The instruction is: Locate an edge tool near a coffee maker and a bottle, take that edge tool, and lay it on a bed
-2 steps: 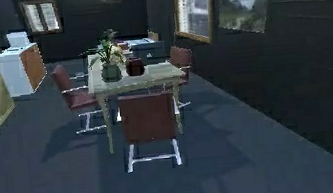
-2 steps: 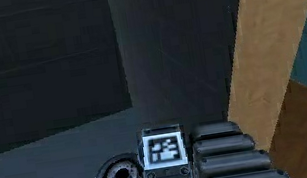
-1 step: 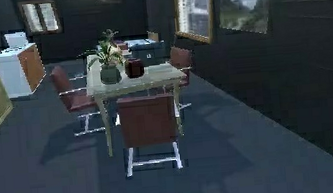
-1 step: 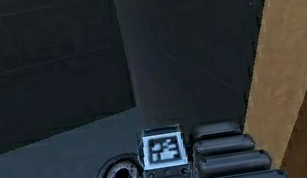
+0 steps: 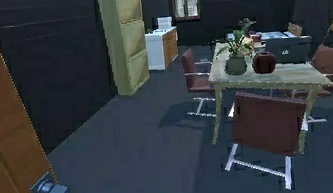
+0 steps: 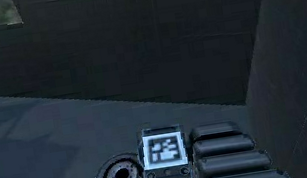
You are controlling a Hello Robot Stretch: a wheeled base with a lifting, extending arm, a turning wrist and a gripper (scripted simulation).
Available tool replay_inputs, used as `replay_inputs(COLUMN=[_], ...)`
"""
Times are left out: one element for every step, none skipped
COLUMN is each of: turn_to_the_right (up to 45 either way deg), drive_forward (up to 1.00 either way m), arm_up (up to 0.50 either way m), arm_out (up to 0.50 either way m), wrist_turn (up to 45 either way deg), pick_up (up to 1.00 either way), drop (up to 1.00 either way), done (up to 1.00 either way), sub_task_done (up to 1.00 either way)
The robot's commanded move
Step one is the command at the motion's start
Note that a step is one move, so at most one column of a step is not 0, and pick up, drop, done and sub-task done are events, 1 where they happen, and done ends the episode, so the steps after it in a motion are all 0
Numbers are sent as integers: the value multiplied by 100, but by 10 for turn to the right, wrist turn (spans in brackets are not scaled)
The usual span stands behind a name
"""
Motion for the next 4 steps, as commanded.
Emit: replay_inputs(turn_to_the_right=[0, -390, 0, 300], drive_forward=[90, 0, 5, 0], arm_up=[0, 0, 0, 0], arm_out=[0, 0, 0, 0], wrist_turn=[0, 0, 0, 0], pick_up=[0, 0, 0, 0], drop=[0, 0, 0, 0], done=[0, 0, 0, 0], sub_task_done=[0, 0, 0, 0])
